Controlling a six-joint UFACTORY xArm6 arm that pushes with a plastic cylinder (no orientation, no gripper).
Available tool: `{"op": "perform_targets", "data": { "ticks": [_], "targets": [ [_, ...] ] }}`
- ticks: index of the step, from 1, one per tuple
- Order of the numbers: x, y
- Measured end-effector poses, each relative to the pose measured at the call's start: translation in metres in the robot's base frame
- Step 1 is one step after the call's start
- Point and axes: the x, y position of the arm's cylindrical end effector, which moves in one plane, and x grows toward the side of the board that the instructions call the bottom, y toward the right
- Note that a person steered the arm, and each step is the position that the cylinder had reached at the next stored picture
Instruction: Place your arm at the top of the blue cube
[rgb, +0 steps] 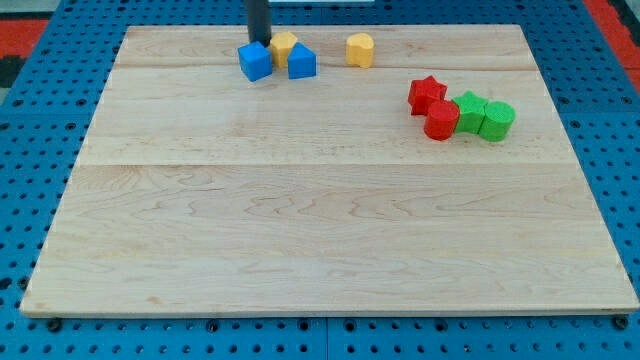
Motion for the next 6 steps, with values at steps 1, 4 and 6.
{"op": "perform_targets", "data": {
  "ticks": [1,4,6],
  "targets": [
    [-0.017,0.001],
    [-0.016,0.036],
    [0.045,0.003]
  ]
}}
